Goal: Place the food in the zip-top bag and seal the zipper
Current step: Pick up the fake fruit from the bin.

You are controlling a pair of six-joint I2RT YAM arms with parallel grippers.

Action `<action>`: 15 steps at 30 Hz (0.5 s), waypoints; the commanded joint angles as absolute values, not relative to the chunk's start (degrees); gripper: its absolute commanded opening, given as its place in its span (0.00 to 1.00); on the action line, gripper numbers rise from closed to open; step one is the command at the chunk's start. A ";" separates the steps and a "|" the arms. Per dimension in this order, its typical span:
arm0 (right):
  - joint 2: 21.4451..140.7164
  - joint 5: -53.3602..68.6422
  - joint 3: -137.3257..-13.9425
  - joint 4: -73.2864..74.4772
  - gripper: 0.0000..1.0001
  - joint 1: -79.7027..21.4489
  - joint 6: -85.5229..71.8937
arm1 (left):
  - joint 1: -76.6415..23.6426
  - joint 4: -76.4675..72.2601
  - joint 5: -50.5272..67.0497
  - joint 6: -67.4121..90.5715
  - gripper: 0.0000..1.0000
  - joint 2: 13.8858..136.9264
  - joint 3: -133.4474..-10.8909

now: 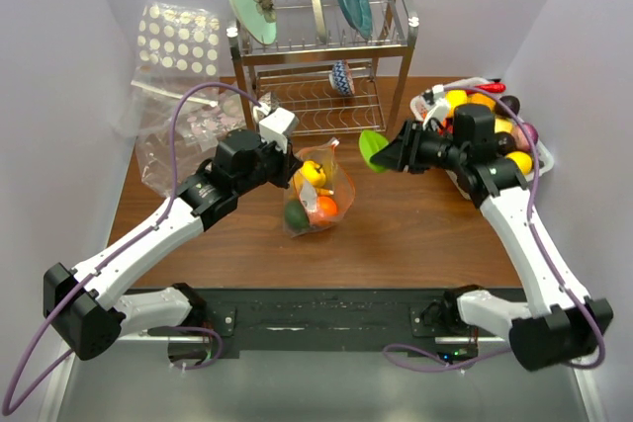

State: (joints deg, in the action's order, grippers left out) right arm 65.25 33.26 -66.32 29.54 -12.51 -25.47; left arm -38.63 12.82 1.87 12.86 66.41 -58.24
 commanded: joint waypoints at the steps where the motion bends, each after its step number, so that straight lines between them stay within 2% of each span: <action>1: 57.40 39.81 -63.73 28.05 0.33 -15.82 -23.82 | -38.06 10.19 2.81 12.48 0.00 66.09 -58.54; 8: 57.74 43.59 -62.14 30.41 0.34 -20.46 -22.94 | -37.97 10.28 2.64 12.39 0.00 66.01 -58.62; 15: 63.98 37.89 -63.71 28.92 0.34 -28.82 -23.03 | -37.88 10.37 2.64 12.39 0.00 65.92 -58.62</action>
